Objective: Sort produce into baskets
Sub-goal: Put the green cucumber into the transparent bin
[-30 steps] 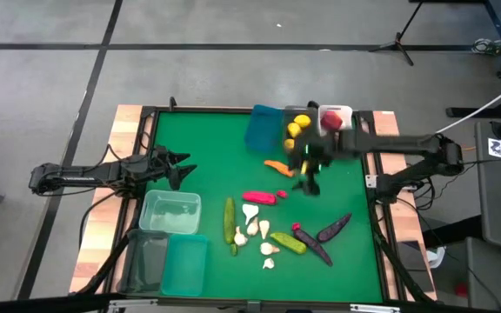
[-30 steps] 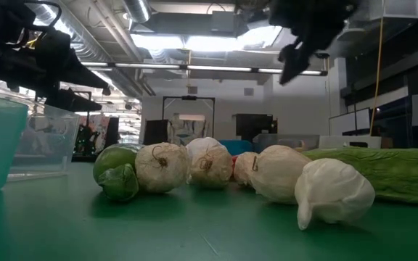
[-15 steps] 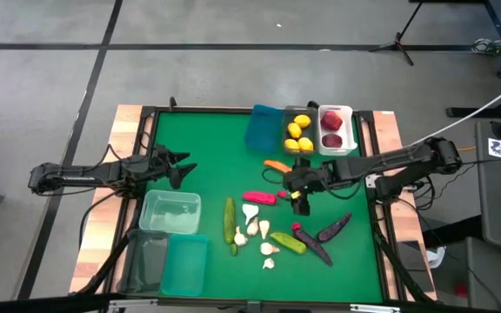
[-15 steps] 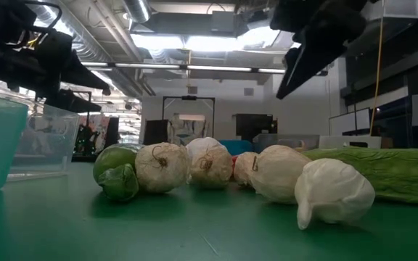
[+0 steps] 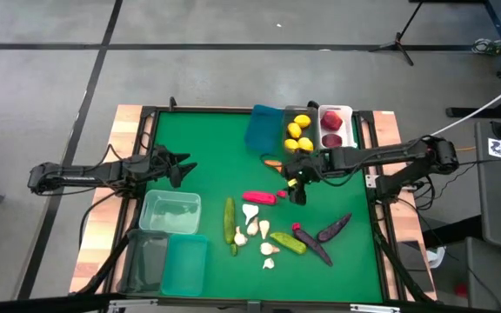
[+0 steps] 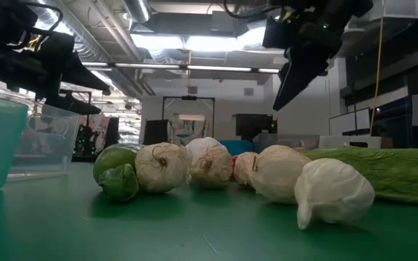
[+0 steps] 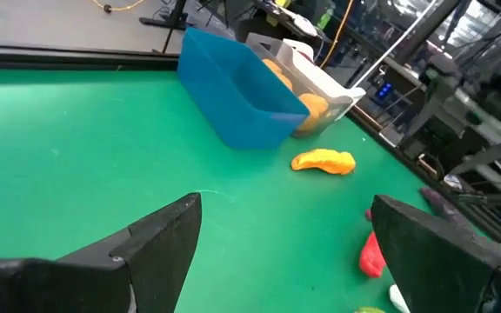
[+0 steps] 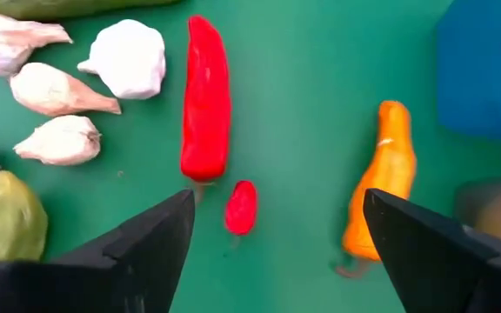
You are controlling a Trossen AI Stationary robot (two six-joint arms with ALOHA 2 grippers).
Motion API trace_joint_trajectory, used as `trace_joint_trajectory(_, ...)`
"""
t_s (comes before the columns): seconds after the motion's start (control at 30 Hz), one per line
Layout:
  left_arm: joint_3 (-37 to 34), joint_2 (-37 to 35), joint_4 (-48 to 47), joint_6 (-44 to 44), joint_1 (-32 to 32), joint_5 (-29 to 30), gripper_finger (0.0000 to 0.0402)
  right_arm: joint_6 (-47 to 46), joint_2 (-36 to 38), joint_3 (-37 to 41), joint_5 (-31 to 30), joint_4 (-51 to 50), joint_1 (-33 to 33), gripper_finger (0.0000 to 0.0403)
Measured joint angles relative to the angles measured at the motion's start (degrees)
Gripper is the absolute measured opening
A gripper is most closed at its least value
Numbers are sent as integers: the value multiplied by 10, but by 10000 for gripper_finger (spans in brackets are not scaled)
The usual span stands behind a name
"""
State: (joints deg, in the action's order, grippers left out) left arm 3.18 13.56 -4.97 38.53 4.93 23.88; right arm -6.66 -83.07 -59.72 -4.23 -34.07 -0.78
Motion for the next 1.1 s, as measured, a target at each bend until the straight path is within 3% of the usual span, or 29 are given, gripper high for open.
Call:
trace_joint_trajectory(0.33, 0, 1, 0, 31, 0, -16, 329, -79, -52, 0, -19, 6, -131, 331)
trace_joint_trajectory(0.67, 0, 1, -1, 40, 0, -39, 329, -232, -62, 0, -180, 60, -263, 331)
trace_joint_trajectory(0.83, 0, 1, -2, 51, -1, -59, 329, -269, -115, 0, -223, 113, -297, 331)
trace_joint_trajectory(1.1, 0, 1, -4, 74, -1, -74, 329, -370, -166, 0, -268, 115, -332, 331)
